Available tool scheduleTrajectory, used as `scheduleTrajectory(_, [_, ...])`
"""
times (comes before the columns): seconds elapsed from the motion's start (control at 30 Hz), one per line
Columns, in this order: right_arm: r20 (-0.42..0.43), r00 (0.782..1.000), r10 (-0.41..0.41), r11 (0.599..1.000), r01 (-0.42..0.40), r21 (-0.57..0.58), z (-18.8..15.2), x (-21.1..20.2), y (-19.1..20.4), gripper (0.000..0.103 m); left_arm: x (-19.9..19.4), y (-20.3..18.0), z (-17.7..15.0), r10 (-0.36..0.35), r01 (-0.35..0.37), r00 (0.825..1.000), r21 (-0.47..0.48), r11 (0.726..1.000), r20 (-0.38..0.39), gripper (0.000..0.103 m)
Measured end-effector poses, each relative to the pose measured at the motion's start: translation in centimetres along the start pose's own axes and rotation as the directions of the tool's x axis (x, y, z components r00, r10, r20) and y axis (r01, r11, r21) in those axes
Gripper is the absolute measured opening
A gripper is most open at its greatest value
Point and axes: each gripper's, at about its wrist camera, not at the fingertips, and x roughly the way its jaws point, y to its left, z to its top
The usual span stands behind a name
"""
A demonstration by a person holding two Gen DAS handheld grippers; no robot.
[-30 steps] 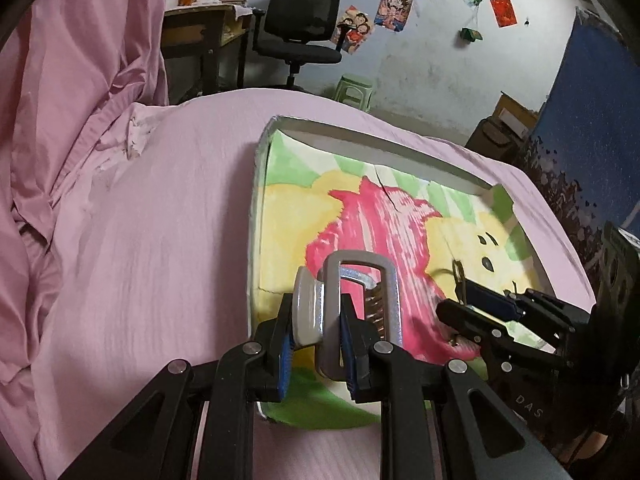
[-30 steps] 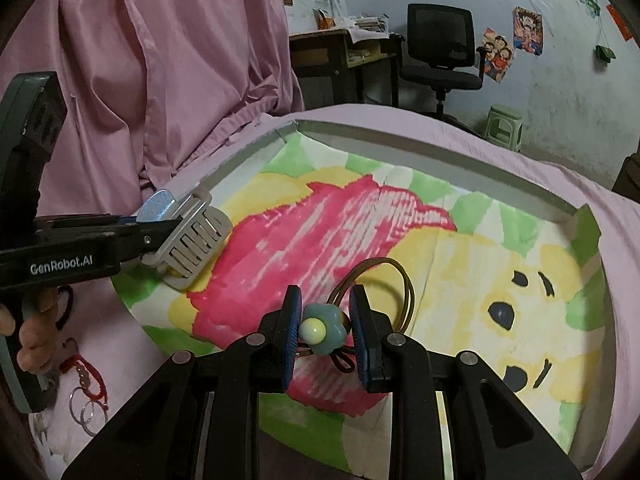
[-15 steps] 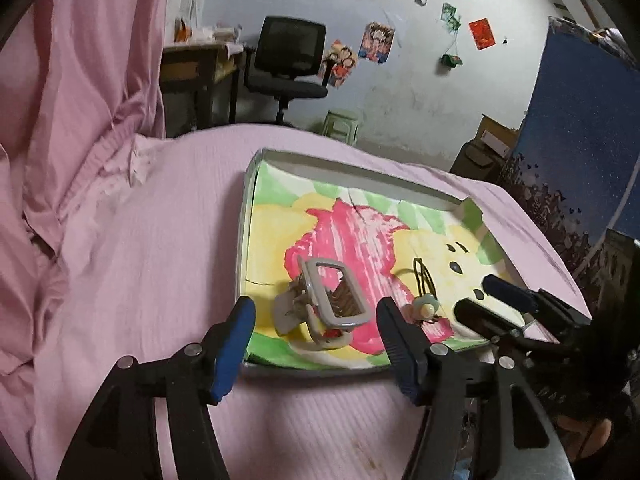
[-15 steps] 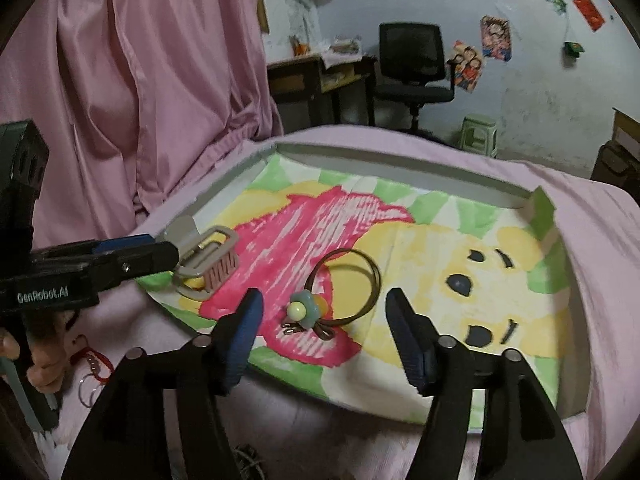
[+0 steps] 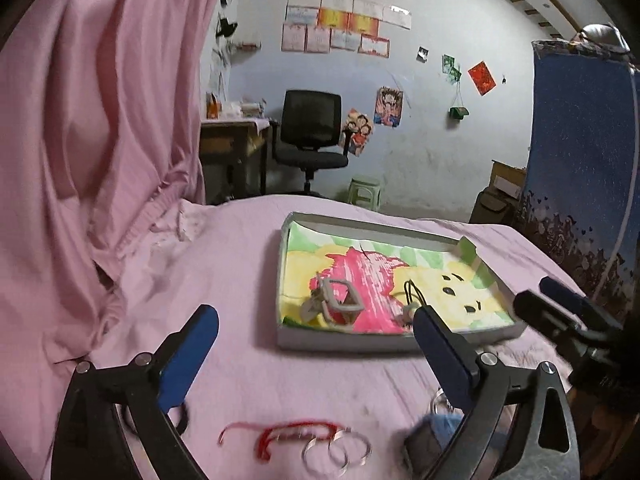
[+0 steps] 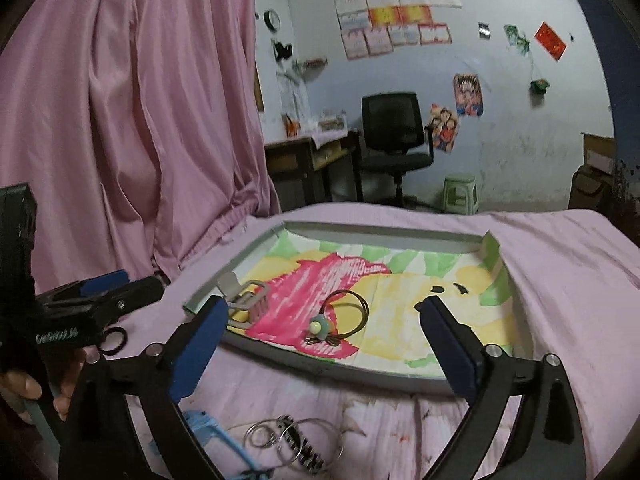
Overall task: Organize jewelry
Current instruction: 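Pull both tools back from the tray toward the remaining jewelry, then grasp the small white hair clip with the left tool while the right tool grasps the blue watch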
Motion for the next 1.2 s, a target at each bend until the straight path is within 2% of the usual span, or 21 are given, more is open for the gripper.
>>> scheduleTrajectory(0.07, [0.027, 1.0, 0.001, 1.0, -0.002, 0.006, -0.3, -1.3, 0.2, 0.101, -1.3, 0.1, -0.9, 0.016, -0.016, 1.0, -0.001, 1.0, 0.005, 0.099])
scheduleTrajectory(0.37, [0.075, 0.997, 0.008, 1.0, -0.006, -0.023, -2.0, -5.2, 1.5, 0.101, -5.4, 1.4, -3.7, 0.051, -0.049, 0.998, -0.047, 0.998, 0.028, 0.099])
scheduleTrajectory(0.57, [0.083, 0.996, 0.028, 0.998, -0.023, -0.057, -3.3, -6.9, 2.5, 0.101, -7.0, 1.9, -4.9, 0.06, -0.058, 0.998, -0.04, 0.998, 0.035, 0.099])
scheduleTrajectory(0.77, [0.052, 0.997, 0.054, 0.995, -0.049, -0.092, -4.2, -7.3, 3.1, 0.101, -8.1, 3.1, -6.7, 0.071, -0.071, 0.997, -0.035, 0.997, 0.009, 0.099])
scheduleTrajectory(0.9, [0.017, 0.997, 0.074, 0.991, -0.072, -0.116, -4.7, -6.9, 3.8, 0.102, -8.1, 3.9, -8.1, 0.081, -0.082, 0.996, -0.031, 0.996, -0.037, 0.099])
scheduleTrajectory(1.07, [-0.049, 0.994, 0.096, 0.986, -0.102, -0.133, -5.4, -5.8, 4.1, 0.102, -7.6, 4.5, -8.9, 0.078, -0.079, 0.993, -0.007, 0.997, -0.092, 0.099])
scheduleTrajectory(1.2, [-0.128, 0.984, 0.125, 0.982, -0.142, -0.126, -6.1, -4.5, 4.1, 0.101, -7.2, 5.0, -9.2, 0.059, -0.061, 0.991, -0.012, 0.998, -0.121, 0.099])
